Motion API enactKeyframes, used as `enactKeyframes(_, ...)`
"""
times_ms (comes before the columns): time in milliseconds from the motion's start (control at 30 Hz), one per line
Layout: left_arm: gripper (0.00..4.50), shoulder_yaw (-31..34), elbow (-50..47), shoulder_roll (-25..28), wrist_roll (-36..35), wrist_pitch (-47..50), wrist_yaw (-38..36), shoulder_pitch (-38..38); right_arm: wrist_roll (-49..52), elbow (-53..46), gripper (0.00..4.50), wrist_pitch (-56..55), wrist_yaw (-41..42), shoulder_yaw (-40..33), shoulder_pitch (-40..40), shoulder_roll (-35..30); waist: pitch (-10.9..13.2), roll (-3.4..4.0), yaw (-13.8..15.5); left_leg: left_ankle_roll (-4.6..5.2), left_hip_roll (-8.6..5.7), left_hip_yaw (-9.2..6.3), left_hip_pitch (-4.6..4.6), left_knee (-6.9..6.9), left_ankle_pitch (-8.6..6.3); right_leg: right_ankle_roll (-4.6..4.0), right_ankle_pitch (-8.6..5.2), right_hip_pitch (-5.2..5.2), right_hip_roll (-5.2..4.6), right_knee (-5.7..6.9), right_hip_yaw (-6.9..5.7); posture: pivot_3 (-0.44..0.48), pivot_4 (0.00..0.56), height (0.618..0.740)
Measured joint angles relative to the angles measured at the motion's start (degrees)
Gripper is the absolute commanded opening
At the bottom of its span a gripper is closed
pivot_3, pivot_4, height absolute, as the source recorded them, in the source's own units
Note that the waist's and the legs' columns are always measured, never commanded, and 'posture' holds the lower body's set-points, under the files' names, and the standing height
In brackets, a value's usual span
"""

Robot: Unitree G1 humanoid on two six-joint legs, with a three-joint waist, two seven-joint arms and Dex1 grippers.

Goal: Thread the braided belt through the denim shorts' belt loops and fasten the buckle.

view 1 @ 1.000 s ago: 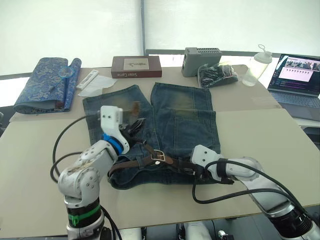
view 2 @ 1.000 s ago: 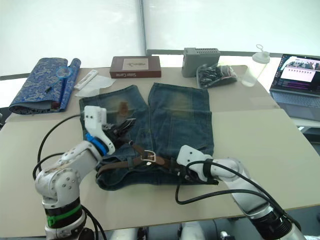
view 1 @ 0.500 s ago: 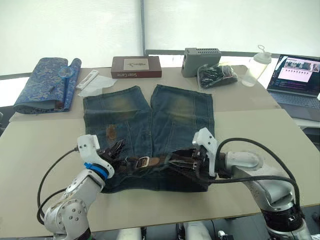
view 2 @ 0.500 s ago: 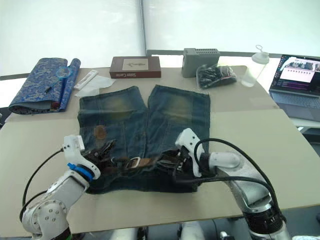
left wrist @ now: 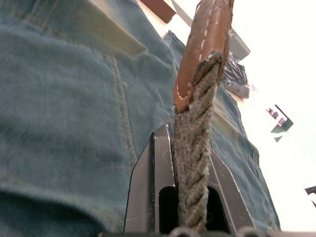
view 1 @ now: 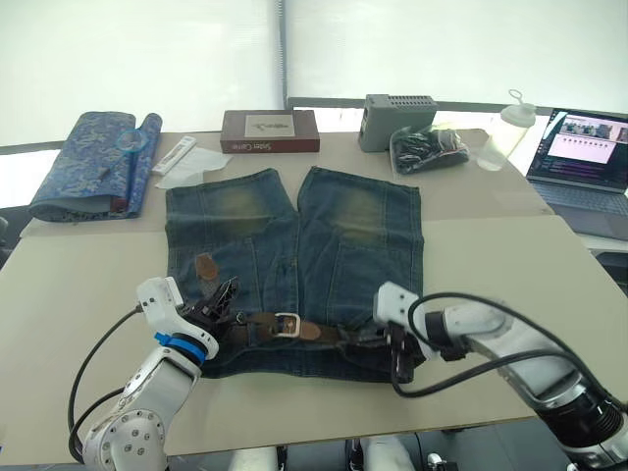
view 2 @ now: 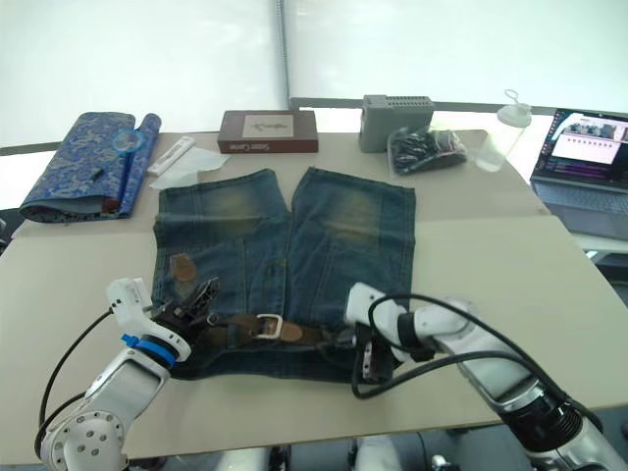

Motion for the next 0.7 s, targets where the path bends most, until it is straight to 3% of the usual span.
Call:
enactKeyframes(167, 0.00, -1.6, 0.6, 3.0, -1.4, -0.2, 1.3, -1.7, -4.1, 5.5, 0.02, -8.0, -1.6, -0.7, -0.4, 2.1, 0.0, -0.05, 0.0, -0.01, -0.01, -0.02, 0.03, 0.00, 0.01, 0.01, 0.01, 0.03, 0.01, 0.02, 0.00, 0.000, 0.150, 0.709)
enactKeyframes(200, 0.00, -2.1, 0.7, 3.5, -1.6, -0.2, 1.5, -1.9, -3.3, 6.1, 0.63, -7.3, -1.5, -1.6, -0.3, 2.7, 0.0, -0.05, 0.0, -0.01, -0.02, -0.03, 0.01, 0.00, 0.01, 0.01, 0.01, 0.03, 0.01, 0.02, 0.01, 0.000, 0.150, 0.709)
enactKeyframes(333, 0.00, -3.5, 0.8, 5.9, -2.0, -0.4, 1.6, -1.8, -1.9, 6.4, 1.89, -7.5, 0.8, -5.0, 1.3, 0.3, 0.0, -0.07, 0.6, -0.01, -0.02, -0.02, -0.02, 0.00, 0.00, 0.01, 0.01, 0.00, 0.01, 0.02, 0.01, 0.000, 0.150, 0.709)
enactKeyframes(567, 0.00, -3.4, 1.2, 8.0, -2.2, -3.7, 1.5, -0.7, 11.9, -3.5, 1.89, 3.5, 2.5, -13.5, 3.6, 0.0, 0.0, -0.07, 0.5, -0.03, 0.04, -0.06, 0.00, -0.01, -0.01, 0.00, 0.01, -0.03, 0.02, 0.09, 0.00, 0.000, 0.150, 0.709)
enactKeyframes(700, 0.00, -1.8, 3.5, 7.8, -4.9, -5.1, 3.6, -2.4, 2.8, -2.8, 1.89, 1.2, -0.6, -7.4, 3.5, -1.7, 0.0, -0.09, 0.5, -0.06, 0.04, -0.04, 0.00, -0.01, -0.02, 0.00, 0.00, -0.01, 0.00, -0.09, -0.04, 0.000, 0.150, 0.709)
